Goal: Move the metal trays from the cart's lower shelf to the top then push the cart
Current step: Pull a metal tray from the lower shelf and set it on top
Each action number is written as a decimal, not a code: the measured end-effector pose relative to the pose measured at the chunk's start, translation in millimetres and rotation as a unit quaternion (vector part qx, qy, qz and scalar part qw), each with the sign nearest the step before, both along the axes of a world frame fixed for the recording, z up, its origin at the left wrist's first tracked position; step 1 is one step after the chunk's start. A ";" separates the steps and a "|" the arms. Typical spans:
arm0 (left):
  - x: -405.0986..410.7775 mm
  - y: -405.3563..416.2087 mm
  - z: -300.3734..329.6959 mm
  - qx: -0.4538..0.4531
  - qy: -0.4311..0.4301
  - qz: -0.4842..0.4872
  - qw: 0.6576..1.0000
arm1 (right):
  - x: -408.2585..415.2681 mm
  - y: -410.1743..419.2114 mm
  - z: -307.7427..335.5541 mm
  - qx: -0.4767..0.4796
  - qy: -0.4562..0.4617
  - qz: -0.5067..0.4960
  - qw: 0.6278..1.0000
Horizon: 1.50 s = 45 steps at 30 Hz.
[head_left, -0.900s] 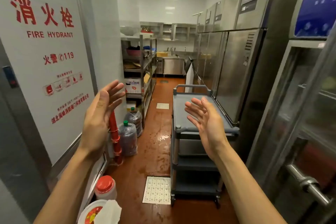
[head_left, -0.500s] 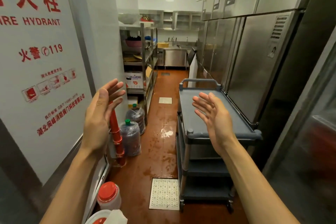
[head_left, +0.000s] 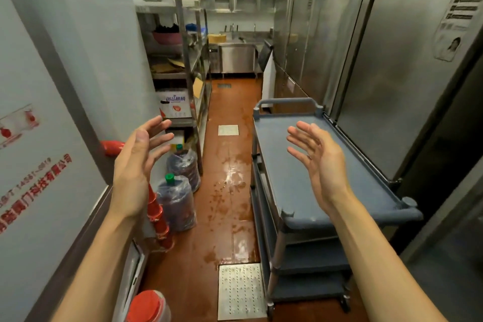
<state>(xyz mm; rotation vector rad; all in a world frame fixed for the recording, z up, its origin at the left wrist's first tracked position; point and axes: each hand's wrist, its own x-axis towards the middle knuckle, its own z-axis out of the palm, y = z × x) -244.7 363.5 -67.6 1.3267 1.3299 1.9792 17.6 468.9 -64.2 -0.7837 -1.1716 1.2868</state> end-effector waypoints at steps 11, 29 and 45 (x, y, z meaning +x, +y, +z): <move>-80.3 201.2 -42.6 -0.072 0.048 -0.020 0.996 | -62.1 198.7 -43.0 0.055 -0.115 -0.028 0.991; -174.7 584.3 -81.8 -0.134 0.104 -0.262 0.950 | -147.1 444.9 -95.5 -0.056 -0.120 -0.240 0.962; -118.8 795.1 -118.0 -0.154 0.162 -0.420 0.880 | -122.3 543.4 -142.9 -0.122 -0.074 -0.417 0.898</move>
